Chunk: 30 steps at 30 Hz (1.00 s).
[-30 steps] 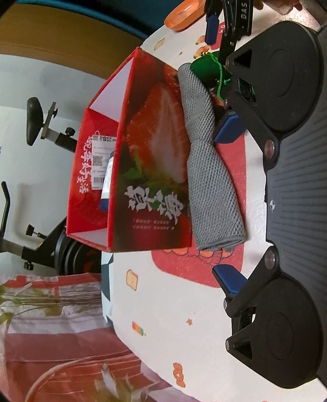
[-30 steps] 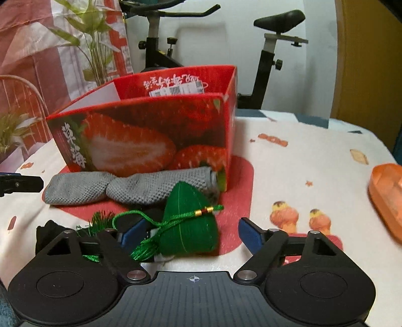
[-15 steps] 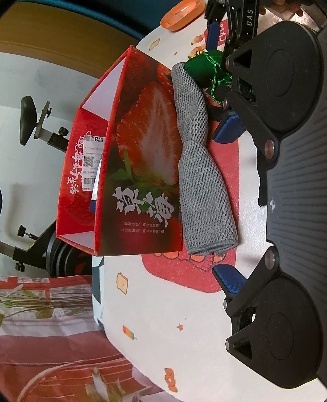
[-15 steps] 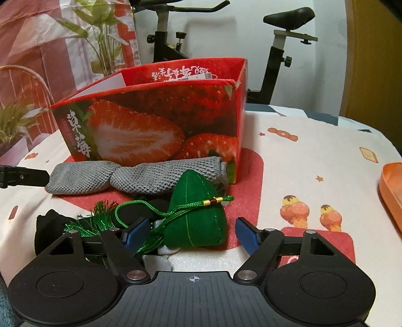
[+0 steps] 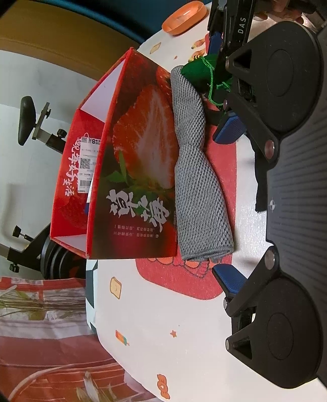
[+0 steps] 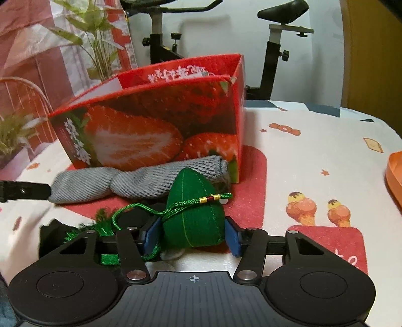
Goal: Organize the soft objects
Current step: 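Close the left tool on the green leaf-shaped pouch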
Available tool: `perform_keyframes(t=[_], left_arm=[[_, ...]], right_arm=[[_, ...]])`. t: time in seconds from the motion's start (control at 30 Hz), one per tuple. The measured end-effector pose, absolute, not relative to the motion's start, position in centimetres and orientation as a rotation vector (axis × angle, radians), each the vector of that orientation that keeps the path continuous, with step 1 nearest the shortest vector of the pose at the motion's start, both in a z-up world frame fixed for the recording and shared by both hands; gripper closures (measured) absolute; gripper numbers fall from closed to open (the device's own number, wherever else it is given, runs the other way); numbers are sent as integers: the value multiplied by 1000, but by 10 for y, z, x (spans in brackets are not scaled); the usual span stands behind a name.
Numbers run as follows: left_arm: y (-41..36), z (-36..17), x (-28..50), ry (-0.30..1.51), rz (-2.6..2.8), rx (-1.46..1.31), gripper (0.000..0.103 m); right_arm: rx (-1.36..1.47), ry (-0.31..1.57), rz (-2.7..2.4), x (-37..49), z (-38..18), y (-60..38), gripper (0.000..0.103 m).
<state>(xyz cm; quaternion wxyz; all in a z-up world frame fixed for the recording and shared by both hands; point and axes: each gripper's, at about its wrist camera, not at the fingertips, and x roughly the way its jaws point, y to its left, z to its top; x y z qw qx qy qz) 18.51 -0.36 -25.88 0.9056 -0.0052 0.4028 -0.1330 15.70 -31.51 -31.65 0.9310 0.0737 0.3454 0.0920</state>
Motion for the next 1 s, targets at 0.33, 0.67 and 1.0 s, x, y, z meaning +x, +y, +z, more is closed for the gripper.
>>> perform_keyframes(t=[0.33, 0.67, 1.0], left_arm=[[2, -261, 188, 838, -281, -54, 5], [12, -261, 192, 840, -264, -116, 20], [7, -256, 196, 831, -430, -253, 39]], right_arm=[[122, 670, 325, 158, -297, -283, 54], [4, 679, 501, 167, -293, -231, 54], [0, 694, 546, 166, -296, -220, 53]])
